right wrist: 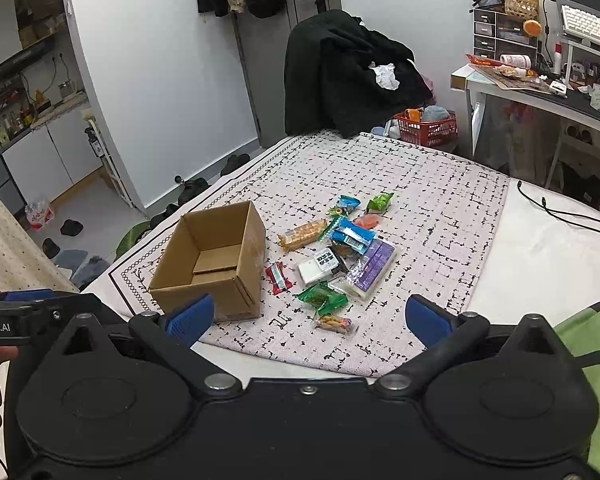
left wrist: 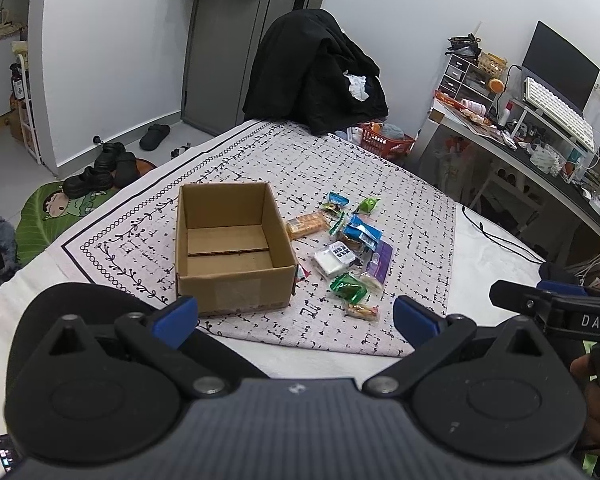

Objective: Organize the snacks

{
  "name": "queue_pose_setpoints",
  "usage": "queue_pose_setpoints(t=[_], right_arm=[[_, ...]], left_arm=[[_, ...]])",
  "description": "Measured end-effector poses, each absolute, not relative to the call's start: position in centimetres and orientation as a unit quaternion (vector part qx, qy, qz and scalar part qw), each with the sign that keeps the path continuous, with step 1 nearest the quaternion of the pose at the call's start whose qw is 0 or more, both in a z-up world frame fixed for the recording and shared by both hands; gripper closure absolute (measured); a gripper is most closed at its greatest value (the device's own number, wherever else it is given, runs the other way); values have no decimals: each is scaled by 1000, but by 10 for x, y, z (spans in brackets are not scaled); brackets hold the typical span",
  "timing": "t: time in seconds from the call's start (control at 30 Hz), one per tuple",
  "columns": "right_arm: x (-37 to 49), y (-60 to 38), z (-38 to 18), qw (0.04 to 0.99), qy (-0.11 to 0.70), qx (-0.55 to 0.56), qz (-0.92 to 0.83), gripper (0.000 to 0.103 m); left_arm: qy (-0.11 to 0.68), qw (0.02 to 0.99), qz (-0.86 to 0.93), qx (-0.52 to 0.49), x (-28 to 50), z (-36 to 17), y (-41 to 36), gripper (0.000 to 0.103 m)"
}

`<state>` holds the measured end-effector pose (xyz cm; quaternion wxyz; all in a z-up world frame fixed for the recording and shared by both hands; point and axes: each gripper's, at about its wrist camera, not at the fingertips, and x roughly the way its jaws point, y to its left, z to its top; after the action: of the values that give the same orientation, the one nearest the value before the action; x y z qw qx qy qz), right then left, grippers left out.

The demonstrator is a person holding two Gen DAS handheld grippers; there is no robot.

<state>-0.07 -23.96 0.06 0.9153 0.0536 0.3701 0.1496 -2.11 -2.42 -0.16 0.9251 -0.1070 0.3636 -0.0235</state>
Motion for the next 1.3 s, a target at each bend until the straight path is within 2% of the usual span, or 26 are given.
queue_pose_setpoints(t=[0.37, 0.93, 1.2, 1.3], right_arm=[[10, -245, -8, 912, 377, 58, 151, 0], [57, -269, -42, 897, 394, 149, 131, 1], [82, -269, -71, 870, 432, 204, 120, 8], [92, -267, -81, 863, 443, 215, 113, 17]], left_arm=[[367, 924, -23, -107, -7, -11, -32, 0], [381, 912, -20, -149, 35, -39, -38, 2], [396, 904, -14, -163, 58, -57, -51, 5], [398, 903, -9, -163, 68, -61, -56, 7]])
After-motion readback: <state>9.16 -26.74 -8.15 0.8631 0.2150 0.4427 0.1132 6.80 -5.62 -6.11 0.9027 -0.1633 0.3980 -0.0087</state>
